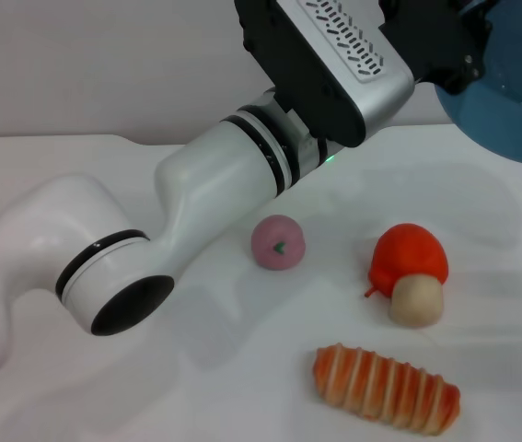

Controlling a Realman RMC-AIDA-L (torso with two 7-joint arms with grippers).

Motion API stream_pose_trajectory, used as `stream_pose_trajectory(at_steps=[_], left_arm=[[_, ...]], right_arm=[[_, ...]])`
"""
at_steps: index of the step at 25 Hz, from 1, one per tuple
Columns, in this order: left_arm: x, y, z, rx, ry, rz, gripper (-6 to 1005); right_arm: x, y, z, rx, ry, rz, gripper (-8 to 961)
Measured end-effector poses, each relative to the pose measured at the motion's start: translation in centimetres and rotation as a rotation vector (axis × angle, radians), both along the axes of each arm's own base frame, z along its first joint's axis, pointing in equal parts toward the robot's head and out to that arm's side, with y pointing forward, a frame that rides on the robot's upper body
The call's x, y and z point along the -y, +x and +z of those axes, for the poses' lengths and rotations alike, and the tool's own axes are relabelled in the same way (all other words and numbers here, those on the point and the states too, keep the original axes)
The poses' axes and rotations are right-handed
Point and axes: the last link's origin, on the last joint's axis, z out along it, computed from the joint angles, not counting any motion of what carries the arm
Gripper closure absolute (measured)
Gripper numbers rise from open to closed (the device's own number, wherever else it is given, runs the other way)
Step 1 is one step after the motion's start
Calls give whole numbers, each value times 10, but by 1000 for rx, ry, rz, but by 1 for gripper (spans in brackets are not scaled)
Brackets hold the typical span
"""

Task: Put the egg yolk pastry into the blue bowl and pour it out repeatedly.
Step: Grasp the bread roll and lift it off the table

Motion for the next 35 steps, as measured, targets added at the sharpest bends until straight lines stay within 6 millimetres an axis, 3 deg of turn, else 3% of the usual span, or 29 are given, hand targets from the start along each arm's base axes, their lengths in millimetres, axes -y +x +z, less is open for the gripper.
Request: stream_pose_trajectory(at_steps=[7, 13, 21, 30, 35], left_arm=[[-10, 5, 0, -68, -29, 78, 999], [-40, 7, 29, -135, -69, 309, 1000], [-72, -20, 64, -272, -136, 615, 1000], [-74, -51, 62, -517, -245, 857, 1000], [-77, -66, 61, -509, -276, 958, 999]], right_arm=[[-1, 0, 1, 2, 1, 3, 449], [0, 0, -1, 1, -7, 3, 449], [4, -4, -1, -7, -1, 33, 449], [3, -15, -2, -74, -82, 141, 449], [3, -21, 4, -94, -181, 218, 450]])
